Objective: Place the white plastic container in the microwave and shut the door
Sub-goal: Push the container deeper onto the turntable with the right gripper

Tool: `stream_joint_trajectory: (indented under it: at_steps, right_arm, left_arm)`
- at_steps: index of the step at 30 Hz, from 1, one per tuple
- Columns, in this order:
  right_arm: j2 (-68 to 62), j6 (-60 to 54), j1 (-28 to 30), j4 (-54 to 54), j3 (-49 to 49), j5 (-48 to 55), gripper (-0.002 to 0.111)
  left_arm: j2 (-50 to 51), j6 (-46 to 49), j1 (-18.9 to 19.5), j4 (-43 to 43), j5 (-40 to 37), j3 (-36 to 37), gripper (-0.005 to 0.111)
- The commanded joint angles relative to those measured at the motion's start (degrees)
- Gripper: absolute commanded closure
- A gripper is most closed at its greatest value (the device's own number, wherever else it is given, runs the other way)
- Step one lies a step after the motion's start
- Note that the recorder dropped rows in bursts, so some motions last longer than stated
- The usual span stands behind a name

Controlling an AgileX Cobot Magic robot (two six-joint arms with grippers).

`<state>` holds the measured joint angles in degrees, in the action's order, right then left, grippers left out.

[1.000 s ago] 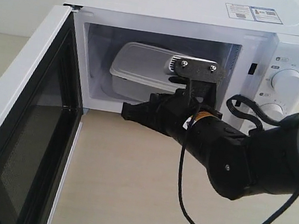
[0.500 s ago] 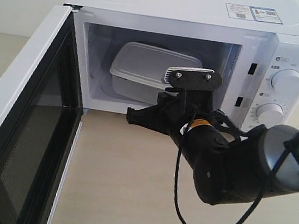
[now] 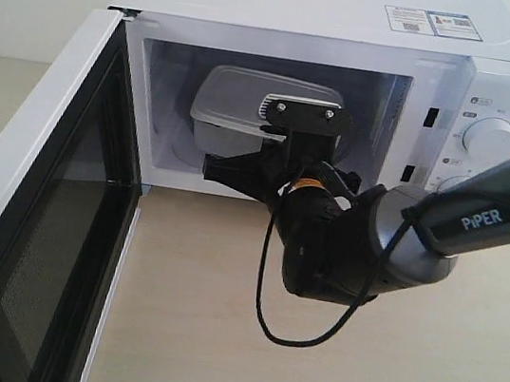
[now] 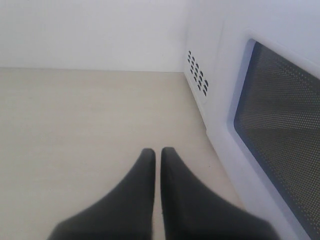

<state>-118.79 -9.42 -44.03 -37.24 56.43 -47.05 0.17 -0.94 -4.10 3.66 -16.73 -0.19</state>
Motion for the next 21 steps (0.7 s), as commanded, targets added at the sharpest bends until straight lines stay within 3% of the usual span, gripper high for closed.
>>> stream_joint_trajectory:
  at_steps: [1,16,21]
  right_arm:
    - [-0.6,-4.0,0.2,-1.9,2.5,0.4,0.108]
    - [3.0,-10.5,0.0,-7.2,4.1,7.0,0.108]
    - [7.5,-11.8,-2.3,-7.9,-1.8,4.5,0.108]
  left_arm:
    - [-0.2,-0.5,-0.4,0.0,0.0,0.2,0.102]
    - [-0.2,-0.5,-0.4,0.0,0.0,0.2,0.102]
    - [-0.2,-0.5,-0.4,0.0,0.0,0.2,0.102]
